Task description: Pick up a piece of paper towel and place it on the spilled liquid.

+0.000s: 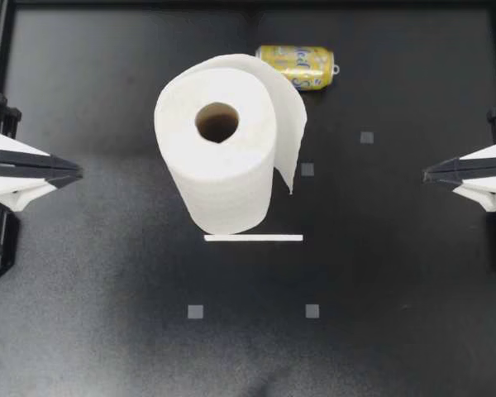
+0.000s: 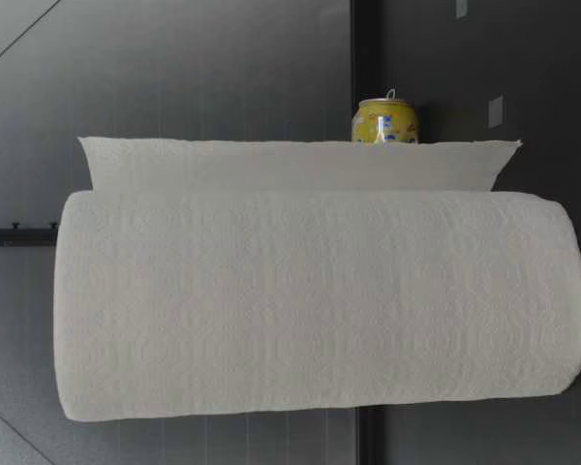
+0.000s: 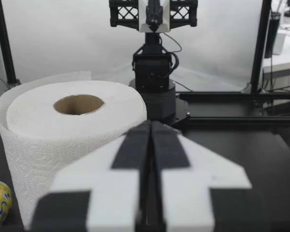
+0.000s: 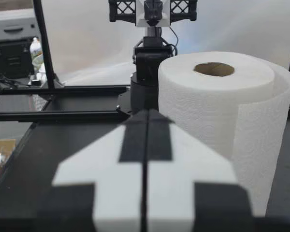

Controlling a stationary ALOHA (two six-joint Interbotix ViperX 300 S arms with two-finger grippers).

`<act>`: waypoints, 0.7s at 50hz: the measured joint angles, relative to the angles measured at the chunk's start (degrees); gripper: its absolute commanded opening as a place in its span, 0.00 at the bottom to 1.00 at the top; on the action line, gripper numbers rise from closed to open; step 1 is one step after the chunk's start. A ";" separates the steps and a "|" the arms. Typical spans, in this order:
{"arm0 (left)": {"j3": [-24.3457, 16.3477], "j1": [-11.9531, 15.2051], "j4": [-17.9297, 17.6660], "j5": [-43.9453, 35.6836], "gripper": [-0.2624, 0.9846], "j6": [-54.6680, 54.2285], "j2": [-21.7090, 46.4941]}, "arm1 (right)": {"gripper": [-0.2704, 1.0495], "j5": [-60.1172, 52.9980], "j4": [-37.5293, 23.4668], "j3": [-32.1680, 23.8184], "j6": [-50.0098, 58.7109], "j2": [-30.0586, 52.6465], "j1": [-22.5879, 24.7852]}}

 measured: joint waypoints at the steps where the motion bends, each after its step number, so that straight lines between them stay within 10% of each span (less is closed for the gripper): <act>1: 0.00 0.00 0.00 0.00 0.34 0.00 0.00 | 0.20 0.00 0.00 0.00 0.00 0.00 0.00; 16: -3.16 0.62 -0.70 -0.09 0.29 -0.09 5.63 | 0.17 5.98 0.00 -3.16 0.09 4.57 0.00; 35: -13.62 5.80 -2.11 2.81 0.29 0.00 19.25 | 0.17 45.97 -7.73 -19.34 0.53 13.97 0.00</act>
